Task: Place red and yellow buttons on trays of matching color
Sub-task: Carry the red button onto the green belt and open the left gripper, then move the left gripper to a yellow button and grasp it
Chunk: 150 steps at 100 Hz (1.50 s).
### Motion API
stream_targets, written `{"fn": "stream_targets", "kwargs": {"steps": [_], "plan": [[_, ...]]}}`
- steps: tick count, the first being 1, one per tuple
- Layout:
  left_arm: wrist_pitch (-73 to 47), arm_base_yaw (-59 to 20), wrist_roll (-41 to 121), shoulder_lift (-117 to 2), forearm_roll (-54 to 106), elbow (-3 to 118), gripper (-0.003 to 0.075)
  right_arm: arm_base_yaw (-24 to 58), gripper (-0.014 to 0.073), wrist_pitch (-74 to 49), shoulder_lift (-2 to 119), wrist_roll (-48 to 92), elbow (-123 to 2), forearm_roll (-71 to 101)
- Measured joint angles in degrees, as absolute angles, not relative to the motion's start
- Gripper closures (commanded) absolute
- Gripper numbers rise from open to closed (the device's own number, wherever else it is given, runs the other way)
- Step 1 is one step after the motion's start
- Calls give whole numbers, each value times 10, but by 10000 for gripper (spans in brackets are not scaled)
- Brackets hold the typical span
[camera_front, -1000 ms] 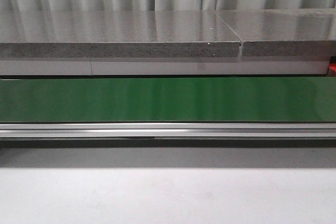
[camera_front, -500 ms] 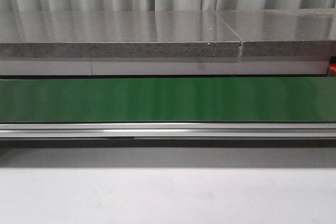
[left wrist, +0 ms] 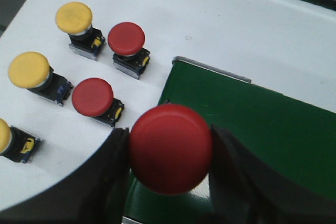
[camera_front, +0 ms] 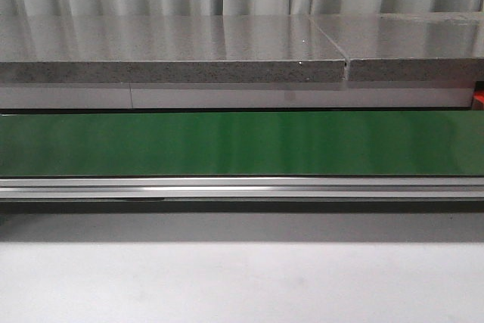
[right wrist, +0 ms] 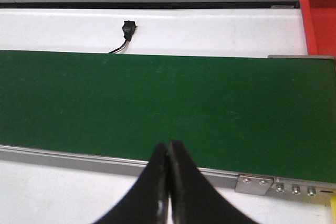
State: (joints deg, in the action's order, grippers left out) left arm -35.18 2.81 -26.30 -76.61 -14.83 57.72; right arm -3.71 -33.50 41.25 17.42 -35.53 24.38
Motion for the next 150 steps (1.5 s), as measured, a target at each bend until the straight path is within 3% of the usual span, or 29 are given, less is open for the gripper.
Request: {"fn": "stream_targets", "kwargs": {"steps": [49, 58, 71, 85, 94, 150], "plan": [[-353, 26, -224, -831, -86, 578, 736, -37, 661, -335, 413, 174, -355, 244], [-354, 26, -207, -841, -66, 578, 692, -37, 661, -335, 413, 174, -355, 244], [-354, 26, -198, -846, -52, 582, 493, -37, 661, -335, 413, 174, -355, 244], [-356, 25, -186, -848, -48, 583, 151, -37, 661, -335, 413, 174, -355, 244], [-361, 25, -183, -851, -48, 584, 52, -37, 661, -335, 413, 174, -355, 244], [-395, 49, -161, -821, -48, 670, 48, -37, 661, -335, 413, 174, -355, 244]]}}
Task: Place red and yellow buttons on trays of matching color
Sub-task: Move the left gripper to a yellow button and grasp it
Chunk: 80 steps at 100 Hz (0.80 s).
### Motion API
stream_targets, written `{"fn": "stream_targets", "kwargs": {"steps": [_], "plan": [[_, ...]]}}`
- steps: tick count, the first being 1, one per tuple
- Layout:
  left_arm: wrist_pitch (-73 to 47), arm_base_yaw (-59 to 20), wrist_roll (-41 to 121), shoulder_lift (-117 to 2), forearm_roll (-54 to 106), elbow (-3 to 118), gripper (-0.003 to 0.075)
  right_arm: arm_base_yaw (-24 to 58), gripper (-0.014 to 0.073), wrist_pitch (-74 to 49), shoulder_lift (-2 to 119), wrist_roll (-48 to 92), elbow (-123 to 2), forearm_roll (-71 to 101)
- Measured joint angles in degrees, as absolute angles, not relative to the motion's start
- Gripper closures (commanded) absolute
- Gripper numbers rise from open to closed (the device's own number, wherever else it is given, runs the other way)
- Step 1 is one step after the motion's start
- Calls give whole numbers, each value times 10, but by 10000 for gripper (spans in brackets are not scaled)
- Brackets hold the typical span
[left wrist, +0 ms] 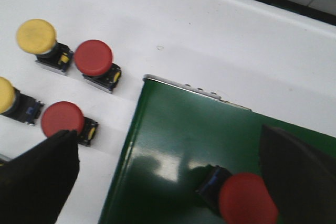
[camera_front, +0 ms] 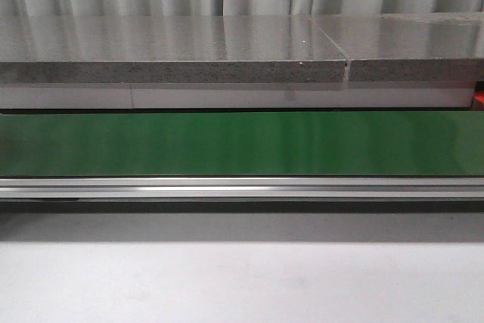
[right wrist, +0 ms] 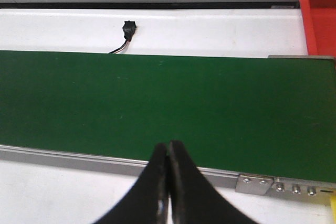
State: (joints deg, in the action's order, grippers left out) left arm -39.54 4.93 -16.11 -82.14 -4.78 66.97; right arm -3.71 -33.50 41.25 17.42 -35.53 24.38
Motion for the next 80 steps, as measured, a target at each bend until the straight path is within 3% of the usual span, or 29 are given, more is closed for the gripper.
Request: {"fn": "stream_targets", "kwargs": {"steps": [45, 80], "plan": [[-422, 234, -161, -812, -50, 657, 48, -37, 661, -335, 413, 174, -355, 244], [-411, 271, -161, -860, -54, 635, 48, -37, 661, -335, 413, 174, -355, 244]]}}
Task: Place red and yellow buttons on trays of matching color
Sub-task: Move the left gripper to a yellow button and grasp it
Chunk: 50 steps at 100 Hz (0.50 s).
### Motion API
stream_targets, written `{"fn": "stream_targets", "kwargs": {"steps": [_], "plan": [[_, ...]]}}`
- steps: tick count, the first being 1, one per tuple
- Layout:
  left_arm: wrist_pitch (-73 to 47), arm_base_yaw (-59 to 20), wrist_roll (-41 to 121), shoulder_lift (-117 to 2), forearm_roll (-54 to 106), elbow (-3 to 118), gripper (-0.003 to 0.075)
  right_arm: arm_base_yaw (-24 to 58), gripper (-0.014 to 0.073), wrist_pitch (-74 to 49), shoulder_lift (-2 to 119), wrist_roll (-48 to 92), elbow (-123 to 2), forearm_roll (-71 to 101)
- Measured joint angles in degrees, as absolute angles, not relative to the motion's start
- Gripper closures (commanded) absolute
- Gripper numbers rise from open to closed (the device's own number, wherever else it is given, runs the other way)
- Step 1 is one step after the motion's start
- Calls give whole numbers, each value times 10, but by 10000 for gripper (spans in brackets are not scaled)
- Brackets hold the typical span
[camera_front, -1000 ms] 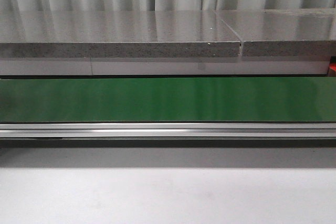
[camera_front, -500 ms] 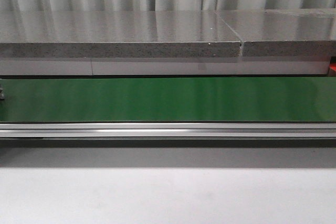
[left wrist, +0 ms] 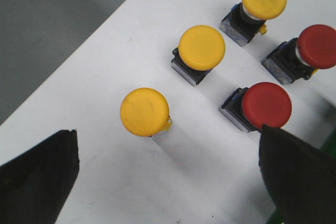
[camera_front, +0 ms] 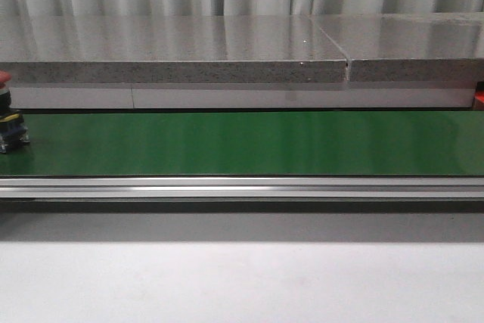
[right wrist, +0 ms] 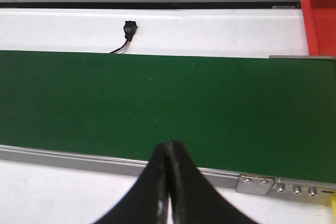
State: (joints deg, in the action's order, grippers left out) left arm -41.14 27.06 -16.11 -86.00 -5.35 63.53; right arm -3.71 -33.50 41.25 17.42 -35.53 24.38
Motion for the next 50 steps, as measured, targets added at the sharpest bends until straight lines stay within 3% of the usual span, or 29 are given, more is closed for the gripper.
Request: {"fn": "stream_targets", "kwargs": {"steps": [50], "plan": [[-378, 271, -161, -984, -78, 635, 48, -37, 661, -335, 413, 174, -355, 244]]}}
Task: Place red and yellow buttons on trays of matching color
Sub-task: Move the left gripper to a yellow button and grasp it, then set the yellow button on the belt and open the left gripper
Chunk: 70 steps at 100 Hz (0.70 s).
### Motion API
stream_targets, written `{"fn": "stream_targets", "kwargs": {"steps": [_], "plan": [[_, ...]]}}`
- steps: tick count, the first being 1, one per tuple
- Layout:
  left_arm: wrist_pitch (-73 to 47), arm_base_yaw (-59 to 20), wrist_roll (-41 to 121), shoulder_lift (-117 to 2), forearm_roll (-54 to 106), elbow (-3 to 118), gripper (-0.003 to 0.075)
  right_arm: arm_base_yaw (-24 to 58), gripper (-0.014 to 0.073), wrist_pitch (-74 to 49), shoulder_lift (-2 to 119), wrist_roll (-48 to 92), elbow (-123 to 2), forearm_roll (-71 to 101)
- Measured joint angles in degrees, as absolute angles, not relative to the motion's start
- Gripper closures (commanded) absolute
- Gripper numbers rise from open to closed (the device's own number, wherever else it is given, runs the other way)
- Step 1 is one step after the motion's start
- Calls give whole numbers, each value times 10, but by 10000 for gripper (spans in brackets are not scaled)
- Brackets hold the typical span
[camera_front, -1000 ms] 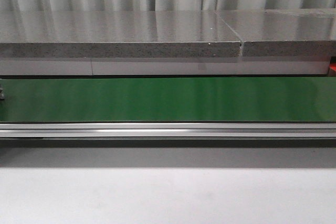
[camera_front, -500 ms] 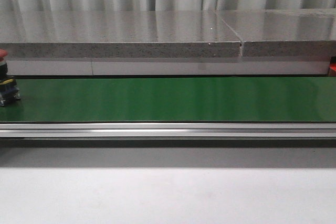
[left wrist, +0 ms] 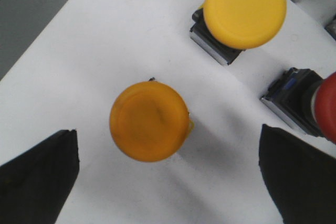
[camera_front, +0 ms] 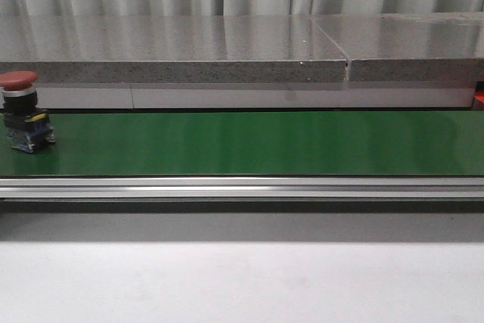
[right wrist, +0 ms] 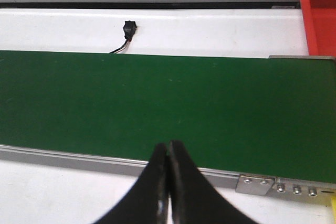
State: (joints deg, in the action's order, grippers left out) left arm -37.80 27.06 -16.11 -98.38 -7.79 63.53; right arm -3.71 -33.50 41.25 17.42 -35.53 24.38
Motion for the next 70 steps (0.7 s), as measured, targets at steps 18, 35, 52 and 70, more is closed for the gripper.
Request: {"fn": "stream_targets", "kwargs": {"steps": [18, 35, 52, 70], "plan": [[-355, 271, -161, -1014, -88, 635, 48, -37, 661, -335, 413, 174, -355, 244], [-341, 271, -166, -1017, -93, 635, 73, -37, 661, -335, 413, 174, -355, 244], [-331, 271, -170, -1017, -98, 635, 285, -37, 661, -335, 413, 174, -355, 244], [-328, 271, -171, -1017, -101, 635, 539, -37, 661, -335, 413, 174, -355, 244]]}}
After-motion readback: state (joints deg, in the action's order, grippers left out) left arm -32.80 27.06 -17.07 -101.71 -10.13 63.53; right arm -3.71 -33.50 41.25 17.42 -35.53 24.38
